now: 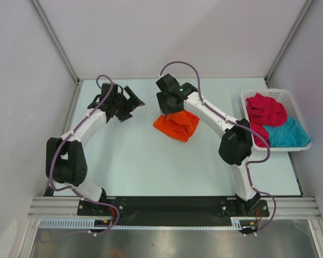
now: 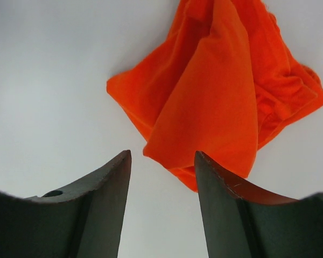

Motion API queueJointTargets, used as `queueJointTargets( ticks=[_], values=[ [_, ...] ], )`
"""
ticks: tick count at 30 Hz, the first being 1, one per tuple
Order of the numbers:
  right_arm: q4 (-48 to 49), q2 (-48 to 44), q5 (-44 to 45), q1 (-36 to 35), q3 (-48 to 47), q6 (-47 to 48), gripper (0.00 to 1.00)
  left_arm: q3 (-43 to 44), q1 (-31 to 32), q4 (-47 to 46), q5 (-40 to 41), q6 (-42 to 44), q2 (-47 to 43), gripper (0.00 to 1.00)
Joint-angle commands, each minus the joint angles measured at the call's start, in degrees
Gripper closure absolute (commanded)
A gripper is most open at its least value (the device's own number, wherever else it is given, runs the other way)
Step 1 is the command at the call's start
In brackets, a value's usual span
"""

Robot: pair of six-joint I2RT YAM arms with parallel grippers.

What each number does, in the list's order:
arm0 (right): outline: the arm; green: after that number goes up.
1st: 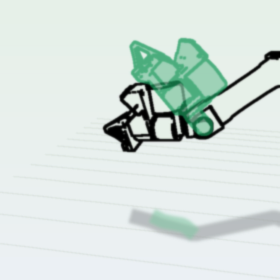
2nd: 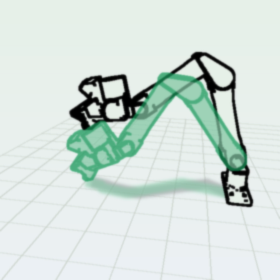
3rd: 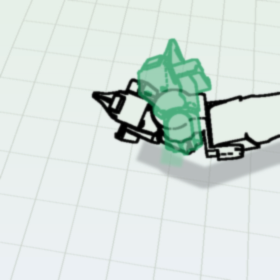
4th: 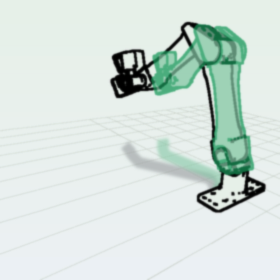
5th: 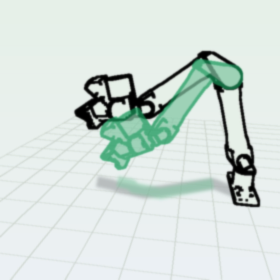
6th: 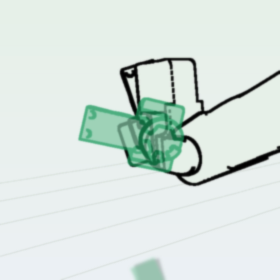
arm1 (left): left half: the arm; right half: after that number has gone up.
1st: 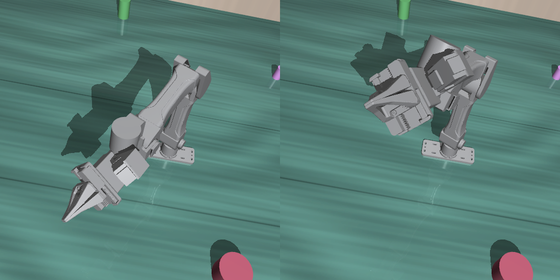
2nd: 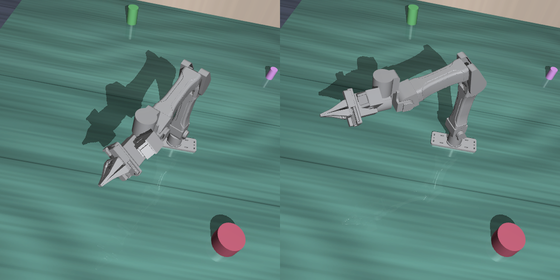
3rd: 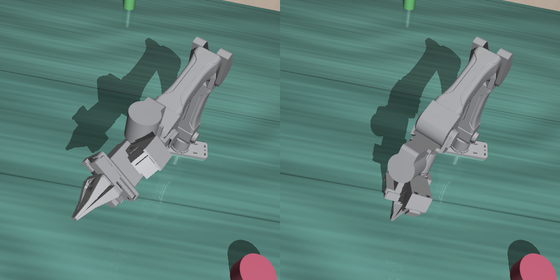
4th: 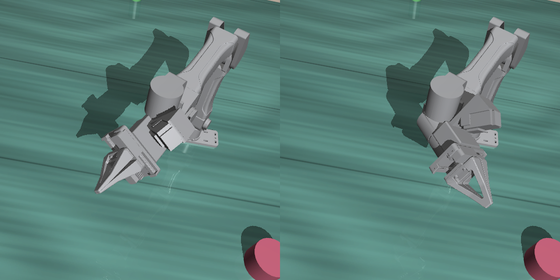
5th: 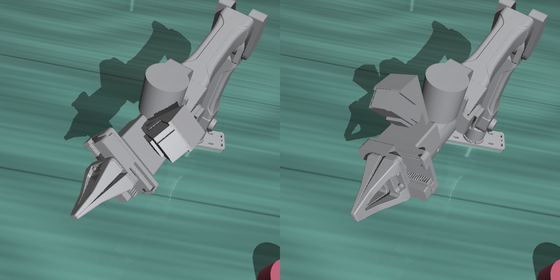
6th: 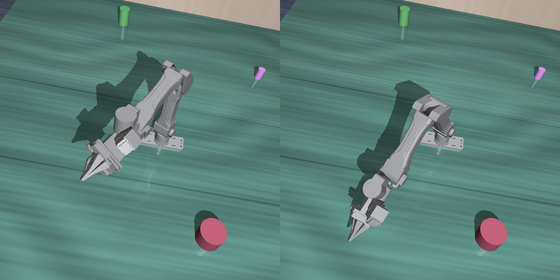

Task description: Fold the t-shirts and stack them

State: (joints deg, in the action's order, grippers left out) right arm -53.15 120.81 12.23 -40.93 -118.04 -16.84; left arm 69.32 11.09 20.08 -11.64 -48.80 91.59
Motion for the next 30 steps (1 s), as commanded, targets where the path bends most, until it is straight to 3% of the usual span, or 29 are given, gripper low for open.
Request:
queueJointTargets(
  ticks=[1, 15, 19, 24, 27, 30],
  values=[
    [-1.61, 2.93, -0.27, 0.76, -5.44, 1.72, 0.44, -0.24, -1.16, -2.41, -1.63, 1.86, -0.45, 0.04],
    [-1.17, 4.61, -0.36, 1.81, -3.25, 1.63, 0.49, -2.08, -3.36, -3.9, -3.65, 1.95, -0.1, 0.04],
    [-1.17, 4.61, -0.89, 1.99, -3.25, 2.07, 0.72, -2.52, -3.53, -4.34, -4.0, 1.86, -0.27, 0.04],
    [-1.43, 4.26, -1.33, 2.69, -3.25, 2.25, 0.9, -2.87, -4.15, -4.43, -4.44, 1.95, -0.45, 0.04],
    [-1.35, 4.17, -1.42, 3.04, -3.25, 2.51, 0.99, -3.05, -4.5, -4.69, -4.45, 1.95, -0.62, 0.04],
    [-1.43, 4.17, -0.98, 3.48, -3.34, 3.04, 1.0, -3.23, -4.59, -4.61, -4.62, 2.04, -0.62, 0.04]
  ],
)
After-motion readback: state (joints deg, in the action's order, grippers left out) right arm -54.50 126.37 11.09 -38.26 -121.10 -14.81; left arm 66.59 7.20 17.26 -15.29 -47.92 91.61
